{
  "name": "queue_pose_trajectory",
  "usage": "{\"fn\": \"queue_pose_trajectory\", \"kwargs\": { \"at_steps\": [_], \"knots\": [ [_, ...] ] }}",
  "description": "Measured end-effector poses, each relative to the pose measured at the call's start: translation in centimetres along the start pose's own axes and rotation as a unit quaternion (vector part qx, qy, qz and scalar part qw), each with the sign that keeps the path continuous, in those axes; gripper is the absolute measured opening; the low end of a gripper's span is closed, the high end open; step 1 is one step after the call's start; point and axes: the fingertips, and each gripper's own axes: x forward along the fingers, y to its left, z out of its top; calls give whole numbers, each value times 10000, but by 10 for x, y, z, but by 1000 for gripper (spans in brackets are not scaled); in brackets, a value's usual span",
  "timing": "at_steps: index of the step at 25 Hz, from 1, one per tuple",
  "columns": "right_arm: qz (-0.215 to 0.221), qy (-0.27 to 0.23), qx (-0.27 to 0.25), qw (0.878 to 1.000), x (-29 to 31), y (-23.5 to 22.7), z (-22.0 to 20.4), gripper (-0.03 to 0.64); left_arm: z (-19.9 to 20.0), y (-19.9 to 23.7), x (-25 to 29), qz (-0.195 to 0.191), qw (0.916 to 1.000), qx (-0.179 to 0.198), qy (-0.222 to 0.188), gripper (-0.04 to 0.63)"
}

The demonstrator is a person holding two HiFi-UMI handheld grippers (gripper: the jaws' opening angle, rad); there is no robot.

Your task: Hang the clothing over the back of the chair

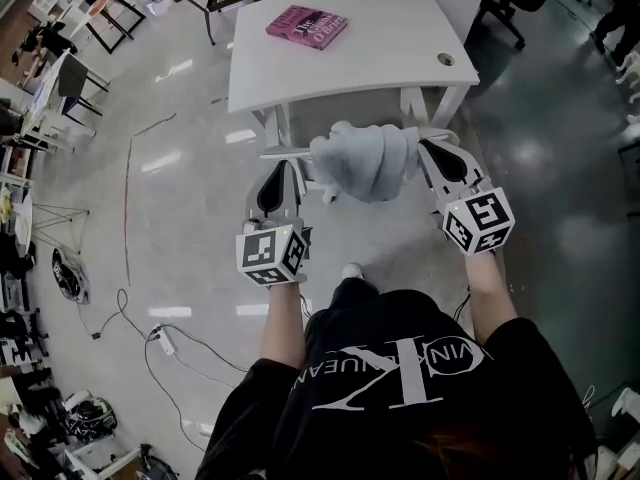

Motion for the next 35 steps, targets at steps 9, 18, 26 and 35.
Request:
{"fn": "queue_pose_trajectory", "kwargs": {
  "at_steps": [9,18,26,35],
  "knots": [
    [25,-178,36,9998,-27,4,-3,14,3,-7,-37,327,9993,173,-66,11],
    [137,-333,-7,9994,-47,21,2,14,0,-11,-72,506,9986,130,-105,11],
    [29,-344,2,9994,-73,25,-2,14,-4,-20,-98,598,9981,112,-116,11],
    [35,-392,-24,9992,-95,32,-6,14,-3,-33,-121,653,9975,166,-202,11]
  ]
}}
